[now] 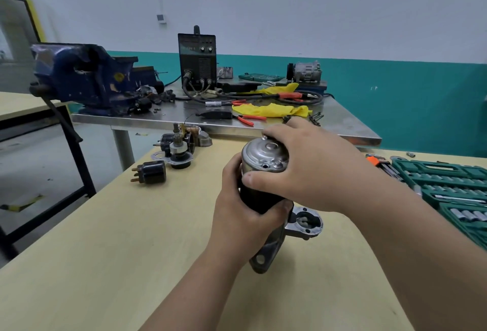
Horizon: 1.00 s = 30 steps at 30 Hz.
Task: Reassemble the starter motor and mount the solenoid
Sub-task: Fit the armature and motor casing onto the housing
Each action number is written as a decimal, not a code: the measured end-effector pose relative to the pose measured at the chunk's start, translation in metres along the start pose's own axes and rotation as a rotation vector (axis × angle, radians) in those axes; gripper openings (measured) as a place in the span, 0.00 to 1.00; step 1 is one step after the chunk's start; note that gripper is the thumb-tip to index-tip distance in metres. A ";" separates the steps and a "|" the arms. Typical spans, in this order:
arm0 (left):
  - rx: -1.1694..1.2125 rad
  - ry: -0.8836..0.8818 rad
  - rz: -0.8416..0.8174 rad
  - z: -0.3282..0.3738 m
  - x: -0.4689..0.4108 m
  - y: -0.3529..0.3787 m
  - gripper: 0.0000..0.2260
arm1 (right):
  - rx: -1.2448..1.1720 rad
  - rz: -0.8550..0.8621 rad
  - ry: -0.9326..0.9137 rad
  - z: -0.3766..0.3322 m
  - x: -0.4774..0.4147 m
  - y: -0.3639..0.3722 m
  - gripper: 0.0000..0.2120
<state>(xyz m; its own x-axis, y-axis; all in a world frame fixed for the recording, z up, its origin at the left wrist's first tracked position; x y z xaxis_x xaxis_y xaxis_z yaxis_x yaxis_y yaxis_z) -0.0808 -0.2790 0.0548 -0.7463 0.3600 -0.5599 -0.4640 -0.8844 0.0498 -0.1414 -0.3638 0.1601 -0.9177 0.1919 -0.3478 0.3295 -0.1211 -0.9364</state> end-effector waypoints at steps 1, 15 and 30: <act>0.005 -0.005 0.002 0.000 0.000 0.000 0.36 | 0.022 -0.003 0.010 0.000 -0.001 0.000 0.44; 0.097 -0.054 -0.014 -0.004 -0.003 -0.002 0.37 | -0.216 -0.102 -0.062 0.007 -0.010 0.016 0.44; 0.155 -0.201 -0.240 -0.015 -0.018 0.006 0.22 | -0.509 -0.346 -0.176 0.025 -0.023 0.029 0.34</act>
<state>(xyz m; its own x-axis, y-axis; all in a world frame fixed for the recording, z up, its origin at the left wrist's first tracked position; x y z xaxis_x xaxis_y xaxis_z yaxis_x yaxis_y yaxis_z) -0.0629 -0.2954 0.0529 -0.6789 0.6174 -0.3975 -0.6934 -0.7172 0.0704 -0.1159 -0.3959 0.1418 -0.9983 -0.0310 -0.0491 0.0323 0.4056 -0.9135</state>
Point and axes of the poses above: each hand's wrist, its own x-axis away from the middle knuckle, its own y-axis out of the palm, z = x × y, the point moved 7 cm from there along -x, towards the middle knuckle, and after that the axes turned 9 degrees about x, right-handed, at the moved point
